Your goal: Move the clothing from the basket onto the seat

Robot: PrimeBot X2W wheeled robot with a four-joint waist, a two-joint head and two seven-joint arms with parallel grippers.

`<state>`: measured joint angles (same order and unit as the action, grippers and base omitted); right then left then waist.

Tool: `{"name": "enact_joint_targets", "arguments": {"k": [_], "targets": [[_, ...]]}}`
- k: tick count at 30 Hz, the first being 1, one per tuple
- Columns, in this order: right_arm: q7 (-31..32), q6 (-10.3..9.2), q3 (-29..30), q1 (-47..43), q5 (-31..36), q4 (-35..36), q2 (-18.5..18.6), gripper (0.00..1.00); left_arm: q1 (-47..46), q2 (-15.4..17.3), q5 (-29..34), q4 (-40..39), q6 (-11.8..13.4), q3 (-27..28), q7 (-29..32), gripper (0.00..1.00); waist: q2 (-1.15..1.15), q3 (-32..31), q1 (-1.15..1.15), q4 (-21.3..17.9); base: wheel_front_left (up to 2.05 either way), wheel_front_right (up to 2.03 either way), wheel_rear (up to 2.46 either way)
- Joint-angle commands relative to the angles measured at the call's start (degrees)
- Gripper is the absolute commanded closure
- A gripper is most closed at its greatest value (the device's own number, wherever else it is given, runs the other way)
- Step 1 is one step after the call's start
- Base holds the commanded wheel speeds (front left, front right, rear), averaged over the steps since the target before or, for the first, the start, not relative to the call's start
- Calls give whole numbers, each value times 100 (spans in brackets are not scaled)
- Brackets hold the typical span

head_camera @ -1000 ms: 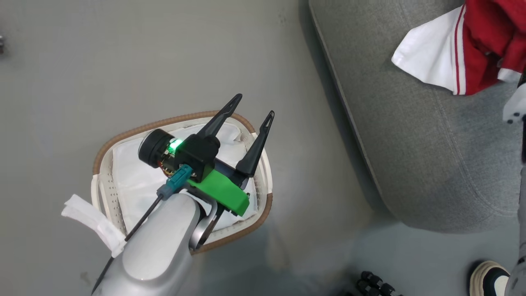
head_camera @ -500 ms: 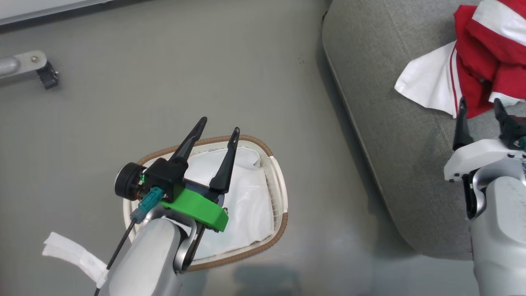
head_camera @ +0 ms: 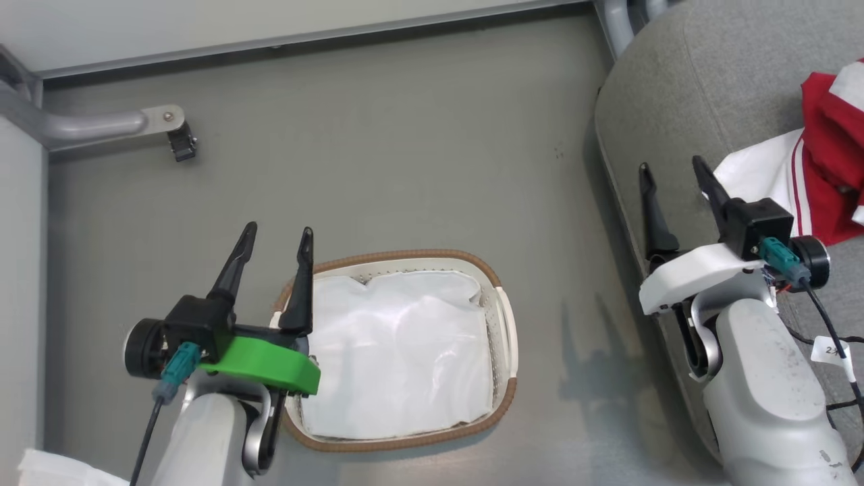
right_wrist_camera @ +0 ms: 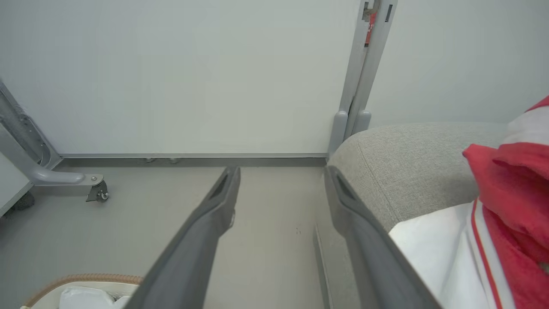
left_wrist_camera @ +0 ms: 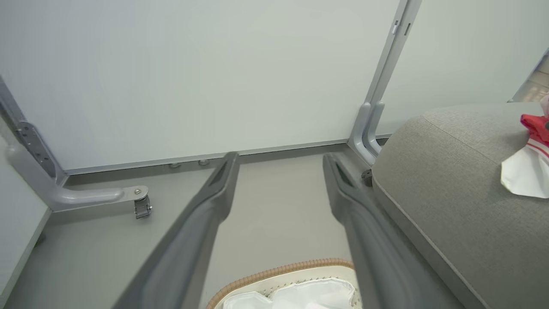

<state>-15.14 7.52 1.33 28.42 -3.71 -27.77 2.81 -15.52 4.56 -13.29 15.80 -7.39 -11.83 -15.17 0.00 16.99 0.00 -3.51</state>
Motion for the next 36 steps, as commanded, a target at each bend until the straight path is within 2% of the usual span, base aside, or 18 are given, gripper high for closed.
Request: {"name": "enact_joint_targets", "arguments": {"k": [1,7,18,34,35,36], "targets": [[0,-6,-85,-126,-87,56,31,0,128,-12,99,-8,-14,137,4,0,0,-187,0,170,0,0,0],[0,-6,-401,-364,-251,178,29,0,383,-96,363,59,-14,602,5,0,0,-389,0,230,0,0,0],[0,-6,-487,-981,-370,186,26,0,817,-156,611,255,76,1102,4,0,0,-771,0,269,0,0,0],[0,-6,-452,-1703,-558,415,26,0,1321,-159,186,484,112,1116,4,0,0,-1294,0,293,0,0,0],[0,0,-456,-1642,-529,402,-1,100,1245,-170,193,481,115,1116,0,100,0,-1274,0,278,0,0,0],[2,0,-453,-1653,-537,373,-4,100,1259,-175,182,518,115,1120,3,100,0,-1284,0,281,0,0,0]]}}
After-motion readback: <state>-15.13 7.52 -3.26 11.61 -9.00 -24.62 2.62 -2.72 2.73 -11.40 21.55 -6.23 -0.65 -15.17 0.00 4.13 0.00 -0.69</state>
